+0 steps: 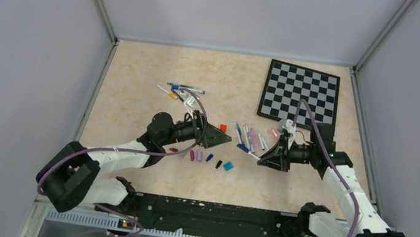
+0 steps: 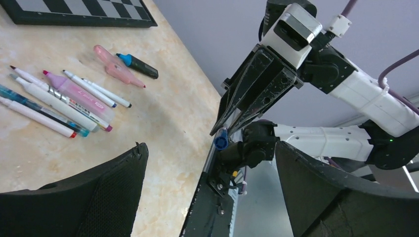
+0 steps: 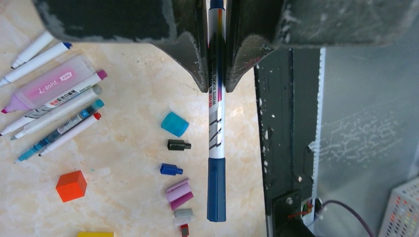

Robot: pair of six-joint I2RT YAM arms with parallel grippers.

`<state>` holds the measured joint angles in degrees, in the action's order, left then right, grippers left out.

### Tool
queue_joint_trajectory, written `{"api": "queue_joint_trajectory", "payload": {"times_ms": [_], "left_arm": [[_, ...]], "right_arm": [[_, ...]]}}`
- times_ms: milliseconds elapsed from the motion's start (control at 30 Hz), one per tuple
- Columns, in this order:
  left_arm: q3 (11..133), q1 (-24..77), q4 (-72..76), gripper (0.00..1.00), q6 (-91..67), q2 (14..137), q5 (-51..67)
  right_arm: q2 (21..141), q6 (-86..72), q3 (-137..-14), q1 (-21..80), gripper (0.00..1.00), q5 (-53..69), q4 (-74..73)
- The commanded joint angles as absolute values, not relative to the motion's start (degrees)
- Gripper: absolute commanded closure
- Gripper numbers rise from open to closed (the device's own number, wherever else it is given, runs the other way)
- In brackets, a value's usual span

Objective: Open the pen caps
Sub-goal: Pick up the pen from the center of the board, then open the pen cap from the pen.

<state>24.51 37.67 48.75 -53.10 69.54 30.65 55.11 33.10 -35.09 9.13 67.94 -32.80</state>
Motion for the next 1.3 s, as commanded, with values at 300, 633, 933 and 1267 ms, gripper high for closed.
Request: {"api": "queue_joint_trajectory", "payload": {"times_ms": [300, 633, 933, 1267], "left_arm": [[27.68, 44.77, 63.09, 0.14, -57.3, 77.38, 25.54], [30.01, 48.59, 60.77, 0.4, -56.3, 79.56, 22.22], [32.59, 50.46, 57.65, 0.55, -55.73, 81.57, 20.57], [34.19, 51.58, 56.13, 0.7, -54.87, 82.87, 20.76]], "right_arm": [[56.1, 16.53, -32.58, 8.5, 1.0, 72.6, -18.96], [56.38, 15.65, -31.75, 8.45, 1.0, 72.56, -17.92], [56.64, 15.36, -31.42, 8.45, 1.0, 72.65, -17.32], [56.34, 14.34, -31.14, 8.52, 1.0, 72.18, -16.53]]}}
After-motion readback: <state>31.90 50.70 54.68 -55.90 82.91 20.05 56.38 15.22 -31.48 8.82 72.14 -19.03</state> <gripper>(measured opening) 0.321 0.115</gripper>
